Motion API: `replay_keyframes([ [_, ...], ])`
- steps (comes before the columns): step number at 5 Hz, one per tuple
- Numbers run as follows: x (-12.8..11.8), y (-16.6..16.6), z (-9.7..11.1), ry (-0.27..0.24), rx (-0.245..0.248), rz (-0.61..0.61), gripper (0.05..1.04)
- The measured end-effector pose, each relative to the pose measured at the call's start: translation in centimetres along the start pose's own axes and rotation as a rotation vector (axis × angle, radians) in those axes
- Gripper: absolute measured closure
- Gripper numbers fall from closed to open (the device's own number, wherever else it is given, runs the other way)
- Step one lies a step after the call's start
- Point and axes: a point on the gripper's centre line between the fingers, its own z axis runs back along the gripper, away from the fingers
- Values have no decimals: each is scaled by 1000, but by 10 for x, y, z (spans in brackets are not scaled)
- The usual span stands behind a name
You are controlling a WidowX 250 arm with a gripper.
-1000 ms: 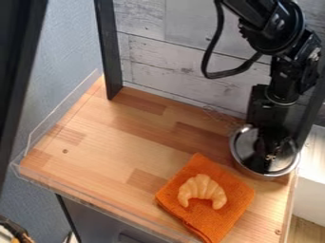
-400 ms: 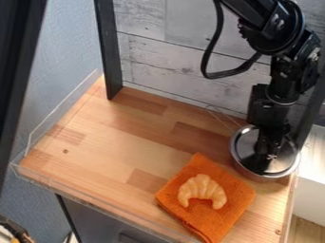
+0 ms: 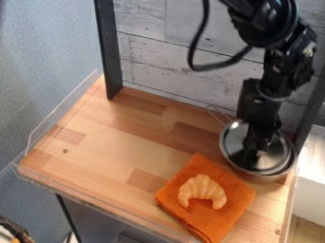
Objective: Putting the lid of the pot on the left side of the table
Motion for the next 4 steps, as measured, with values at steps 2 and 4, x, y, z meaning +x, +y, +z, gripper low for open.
replay_keyframes([
  [2, 58, 9, 37, 15, -63, 144, 798],
  [4, 140, 3, 24, -37, -32, 352, 798],
])
